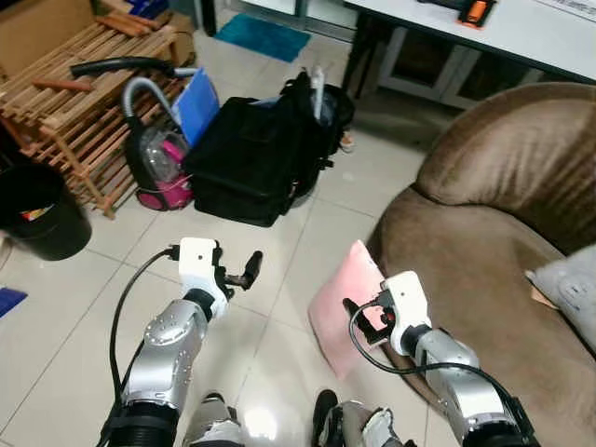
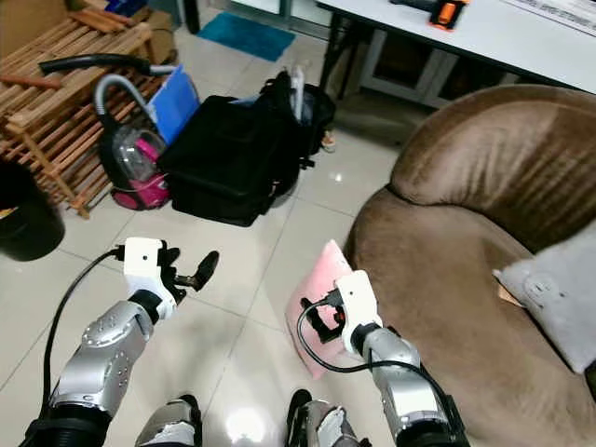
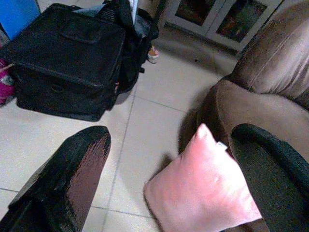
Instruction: Move the pillow to the sofa from floor
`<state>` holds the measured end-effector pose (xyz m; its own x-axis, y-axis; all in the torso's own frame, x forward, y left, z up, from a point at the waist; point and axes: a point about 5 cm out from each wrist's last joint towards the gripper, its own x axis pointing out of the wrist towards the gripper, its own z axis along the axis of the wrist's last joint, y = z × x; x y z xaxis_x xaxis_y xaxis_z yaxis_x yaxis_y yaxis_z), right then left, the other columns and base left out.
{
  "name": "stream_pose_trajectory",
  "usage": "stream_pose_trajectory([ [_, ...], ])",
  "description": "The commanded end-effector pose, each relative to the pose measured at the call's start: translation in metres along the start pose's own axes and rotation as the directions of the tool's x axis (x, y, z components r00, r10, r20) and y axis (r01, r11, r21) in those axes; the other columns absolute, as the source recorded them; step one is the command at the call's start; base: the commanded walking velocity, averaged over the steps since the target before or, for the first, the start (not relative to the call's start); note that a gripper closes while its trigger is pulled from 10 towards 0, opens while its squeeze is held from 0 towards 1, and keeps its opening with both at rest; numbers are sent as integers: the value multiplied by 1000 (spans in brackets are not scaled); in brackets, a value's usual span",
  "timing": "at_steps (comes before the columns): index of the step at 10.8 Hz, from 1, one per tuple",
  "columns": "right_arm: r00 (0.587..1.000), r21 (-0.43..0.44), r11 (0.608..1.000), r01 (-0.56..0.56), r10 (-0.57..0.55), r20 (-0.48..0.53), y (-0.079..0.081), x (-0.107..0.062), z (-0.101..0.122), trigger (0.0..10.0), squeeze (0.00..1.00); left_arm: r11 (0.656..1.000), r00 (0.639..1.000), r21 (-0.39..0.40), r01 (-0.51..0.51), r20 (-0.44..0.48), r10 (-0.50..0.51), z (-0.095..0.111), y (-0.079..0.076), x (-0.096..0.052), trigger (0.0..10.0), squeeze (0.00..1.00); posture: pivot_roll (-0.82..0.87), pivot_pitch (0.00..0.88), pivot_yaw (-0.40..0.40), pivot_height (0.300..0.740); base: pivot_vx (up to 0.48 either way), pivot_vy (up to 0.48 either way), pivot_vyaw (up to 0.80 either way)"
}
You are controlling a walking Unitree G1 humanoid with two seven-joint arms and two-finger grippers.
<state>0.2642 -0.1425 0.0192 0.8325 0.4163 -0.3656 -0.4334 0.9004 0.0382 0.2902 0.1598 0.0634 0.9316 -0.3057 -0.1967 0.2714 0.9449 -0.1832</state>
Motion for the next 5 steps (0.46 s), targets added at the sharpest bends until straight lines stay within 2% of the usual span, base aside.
stream_pose_trajectory([
  [1,999,21,999,40,-41,20,-5,-3,0,10000,0,1000,1000,-4,25,-9,-25,-2,-6,3,10000,0,142,191,-83,740,0,0,0],
  [3,998,6,999,50,-50,30,-6,1,1,10000,0,997,998,49,60,12,-60,3,-10,5,10000,0,149,189,-82,740,0,0,0],
  [5,998,7,999,50,-50,39,-4,3,2,10000,0,996,998,69,64,7,-65,4,-9,6,10000,0,153,187,-81,740,0,0,0],
])
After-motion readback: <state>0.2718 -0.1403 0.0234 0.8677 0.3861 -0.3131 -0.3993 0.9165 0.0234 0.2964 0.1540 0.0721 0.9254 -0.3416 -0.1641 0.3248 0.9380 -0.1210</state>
